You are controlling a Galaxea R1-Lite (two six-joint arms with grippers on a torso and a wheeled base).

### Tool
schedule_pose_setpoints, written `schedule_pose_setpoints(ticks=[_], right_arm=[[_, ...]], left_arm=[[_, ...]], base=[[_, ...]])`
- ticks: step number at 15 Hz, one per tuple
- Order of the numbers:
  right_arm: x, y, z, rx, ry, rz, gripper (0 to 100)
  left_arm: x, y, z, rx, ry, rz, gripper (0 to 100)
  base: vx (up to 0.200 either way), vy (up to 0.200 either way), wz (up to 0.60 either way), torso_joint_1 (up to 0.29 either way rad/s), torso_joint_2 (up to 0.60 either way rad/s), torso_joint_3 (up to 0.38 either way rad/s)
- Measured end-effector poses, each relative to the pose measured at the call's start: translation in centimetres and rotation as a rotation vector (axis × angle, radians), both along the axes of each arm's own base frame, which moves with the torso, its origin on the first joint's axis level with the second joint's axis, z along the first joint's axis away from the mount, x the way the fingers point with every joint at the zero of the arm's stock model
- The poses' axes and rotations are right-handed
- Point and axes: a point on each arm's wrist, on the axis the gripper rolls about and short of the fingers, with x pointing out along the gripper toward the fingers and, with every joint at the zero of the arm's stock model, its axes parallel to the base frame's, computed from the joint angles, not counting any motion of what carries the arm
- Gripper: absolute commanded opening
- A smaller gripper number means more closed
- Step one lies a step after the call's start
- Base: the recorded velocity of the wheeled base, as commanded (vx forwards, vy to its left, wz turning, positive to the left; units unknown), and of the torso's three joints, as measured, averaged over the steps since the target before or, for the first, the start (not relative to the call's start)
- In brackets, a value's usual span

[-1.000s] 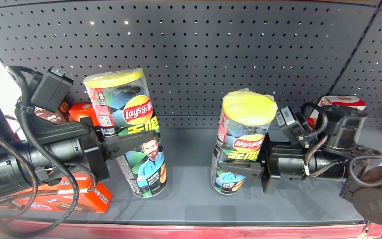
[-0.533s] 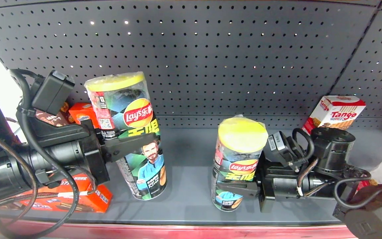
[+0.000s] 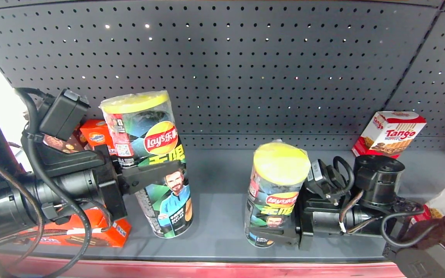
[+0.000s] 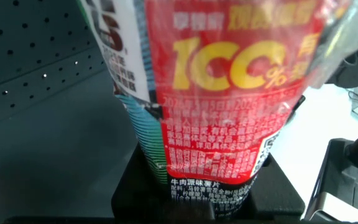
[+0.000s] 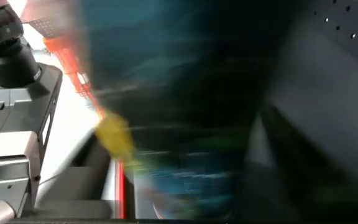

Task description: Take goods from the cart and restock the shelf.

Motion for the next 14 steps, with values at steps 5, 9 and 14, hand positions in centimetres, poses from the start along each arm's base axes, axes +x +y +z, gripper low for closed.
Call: schedule_pose_setpoints(ticks=[5,9,14], right_arm=[[-0.6,-1.8,1.1,0.015,-0.020,-0.041,100],[-1.8,-5.2,3.1,0.046,-0.062,-0.119,100],[-5.3,-9.5,6.5,0.135,-0.100,-0.239,100]], left_arm=[[-0.3,0.1,-0.2,0.002,0.005,0.000,0],[-0.4,0.1,-0.2,0.002,0.005,-0.003,0],[-0.6,0.2,0.0,-0.001,-0.004,-0.005,0]], base=[[0.000,0.000,0.00,0.000,0.00,0.000],[0.000,0.000,0.00,0.000,0.00,0.000],[0.000,0.000,0.00,0.000,0.00,0.000]])
